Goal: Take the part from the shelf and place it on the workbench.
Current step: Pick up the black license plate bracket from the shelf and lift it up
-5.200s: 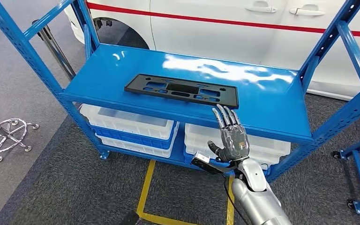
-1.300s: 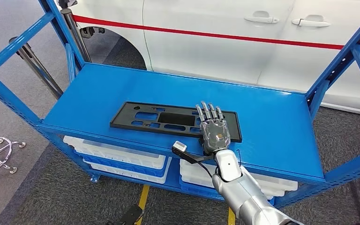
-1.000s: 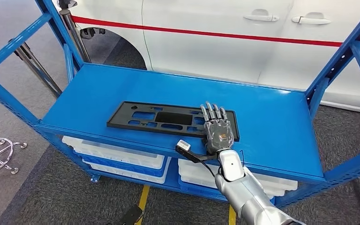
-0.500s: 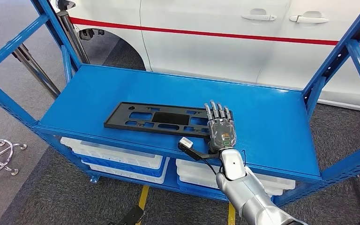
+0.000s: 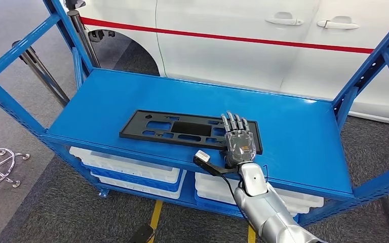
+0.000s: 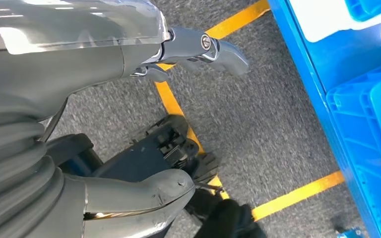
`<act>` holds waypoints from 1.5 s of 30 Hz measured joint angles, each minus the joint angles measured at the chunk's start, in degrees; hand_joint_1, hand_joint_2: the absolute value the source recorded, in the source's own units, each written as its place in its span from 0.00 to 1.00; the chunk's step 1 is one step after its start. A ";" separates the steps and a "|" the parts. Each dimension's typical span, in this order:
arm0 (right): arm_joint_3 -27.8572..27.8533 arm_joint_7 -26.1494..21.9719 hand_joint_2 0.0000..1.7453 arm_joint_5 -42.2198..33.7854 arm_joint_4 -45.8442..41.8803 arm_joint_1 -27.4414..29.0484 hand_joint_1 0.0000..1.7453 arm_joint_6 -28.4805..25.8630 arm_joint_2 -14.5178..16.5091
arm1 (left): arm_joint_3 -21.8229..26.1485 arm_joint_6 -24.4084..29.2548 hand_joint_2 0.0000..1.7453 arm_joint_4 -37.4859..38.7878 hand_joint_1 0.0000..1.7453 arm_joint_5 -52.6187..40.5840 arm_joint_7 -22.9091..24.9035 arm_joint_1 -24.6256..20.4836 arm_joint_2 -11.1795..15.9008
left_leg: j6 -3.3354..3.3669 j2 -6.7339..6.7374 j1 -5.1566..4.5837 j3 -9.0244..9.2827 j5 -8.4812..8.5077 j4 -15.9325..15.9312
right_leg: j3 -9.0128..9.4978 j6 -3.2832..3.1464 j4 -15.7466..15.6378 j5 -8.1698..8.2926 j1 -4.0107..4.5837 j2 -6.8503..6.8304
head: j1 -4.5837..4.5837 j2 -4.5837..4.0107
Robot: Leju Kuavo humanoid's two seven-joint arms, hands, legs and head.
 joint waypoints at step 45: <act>-2.01 -6.47 1.00 -3.01 -4.66 2.66 1.00 -0.96 0.26 | 3.17 0.97 0.00 -0.02 0.00 -0.55 1.54 -0.17 0.02 | -1.52 0.06 0.34 -3.08 -1.97 6.72 | 1.26 -2.23 -2.79 0.54 0.18 0.19 | -0.05 -0.01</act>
